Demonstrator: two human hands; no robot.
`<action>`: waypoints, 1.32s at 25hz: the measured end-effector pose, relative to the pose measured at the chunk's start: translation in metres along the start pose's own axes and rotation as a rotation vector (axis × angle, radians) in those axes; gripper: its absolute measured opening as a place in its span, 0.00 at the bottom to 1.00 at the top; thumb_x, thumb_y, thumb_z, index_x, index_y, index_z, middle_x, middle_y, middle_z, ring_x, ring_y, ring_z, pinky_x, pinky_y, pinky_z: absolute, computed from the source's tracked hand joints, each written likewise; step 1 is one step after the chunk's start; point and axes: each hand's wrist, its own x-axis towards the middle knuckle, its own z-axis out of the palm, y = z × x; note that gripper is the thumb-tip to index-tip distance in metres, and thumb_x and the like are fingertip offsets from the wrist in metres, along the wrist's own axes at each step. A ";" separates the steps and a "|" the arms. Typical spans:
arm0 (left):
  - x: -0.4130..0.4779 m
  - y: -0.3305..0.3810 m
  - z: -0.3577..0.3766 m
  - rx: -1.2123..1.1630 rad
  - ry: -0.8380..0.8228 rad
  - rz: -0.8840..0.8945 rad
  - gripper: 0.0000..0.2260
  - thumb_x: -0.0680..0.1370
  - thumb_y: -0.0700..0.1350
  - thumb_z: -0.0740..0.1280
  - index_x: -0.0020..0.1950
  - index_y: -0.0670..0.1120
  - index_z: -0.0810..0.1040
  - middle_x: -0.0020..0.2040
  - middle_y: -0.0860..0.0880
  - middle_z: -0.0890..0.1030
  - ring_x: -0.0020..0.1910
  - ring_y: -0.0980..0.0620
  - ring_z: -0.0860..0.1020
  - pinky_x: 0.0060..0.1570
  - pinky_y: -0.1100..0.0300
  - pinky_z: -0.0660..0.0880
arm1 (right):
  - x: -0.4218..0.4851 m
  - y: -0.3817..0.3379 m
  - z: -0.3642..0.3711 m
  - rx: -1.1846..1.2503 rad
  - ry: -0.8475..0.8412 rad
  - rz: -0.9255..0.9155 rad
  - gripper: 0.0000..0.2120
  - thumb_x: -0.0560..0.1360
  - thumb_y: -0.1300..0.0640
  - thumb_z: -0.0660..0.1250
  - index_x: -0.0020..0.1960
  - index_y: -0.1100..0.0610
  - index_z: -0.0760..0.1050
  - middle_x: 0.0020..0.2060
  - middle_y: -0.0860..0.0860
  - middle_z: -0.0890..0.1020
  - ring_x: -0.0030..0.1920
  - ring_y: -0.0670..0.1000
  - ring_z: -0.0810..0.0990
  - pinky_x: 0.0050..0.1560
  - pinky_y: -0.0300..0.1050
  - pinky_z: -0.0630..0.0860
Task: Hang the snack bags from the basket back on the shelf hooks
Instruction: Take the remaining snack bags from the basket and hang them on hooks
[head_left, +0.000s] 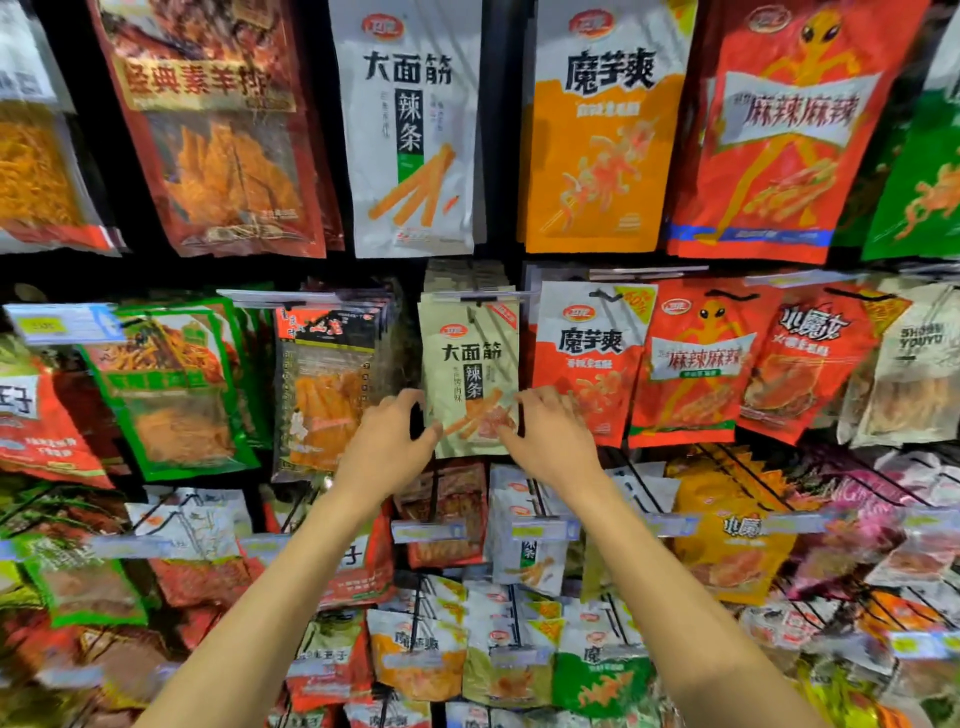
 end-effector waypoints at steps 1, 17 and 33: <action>0.005 0.000 0.000 -0.076 0.008 -0.022 0.23 0.80 0.56 0.63 0.73 0.48 0.68 0.67 0.46 0.75 0.67 0.45 0.72 0.58 0.51 0.73 | 0.006 0.000 0.002 0.061 0.000 0.034 0.26 0.80 0.44 0.62 0.72 0.58 0.67 0.66 0.57 0.71 0.68 0.61 0.69 0.64 0.55 0.70; 0.090 -0.014 0.052 -0.822 -0.058 -0.148 0.38 0.77 0.63 0.66 0.79 0.58 0.48 0.65 0.61 0.70 0.66 0.56 0.70 0.61 0.57 0.64 | 0.075 0.011 0.043 0.855 -0.042 0.225 0.37 0.75 0.37 0.68 0.77 0.49 0.57 0.67 0.45 0.74 0.65 0.46 0.74 0.60 0.41 0.69; 0.097 -0.016 0.086 -1.074 -0.094 -0.234 0.47 0.68 0.77 0.58 0.81 0.57 0.49 0.79 0.59 0.55 0.77 0.59 0.54 0.73 0.51 0.52 | 0.094 -0.002 0.071 1.105 -0.177 0.351 0.53 0.70 0.26 0.60 0.80 0.51 0.37 0.80 0.50 0.50 0.79 0.53 0.51 0.77 0.56 0.53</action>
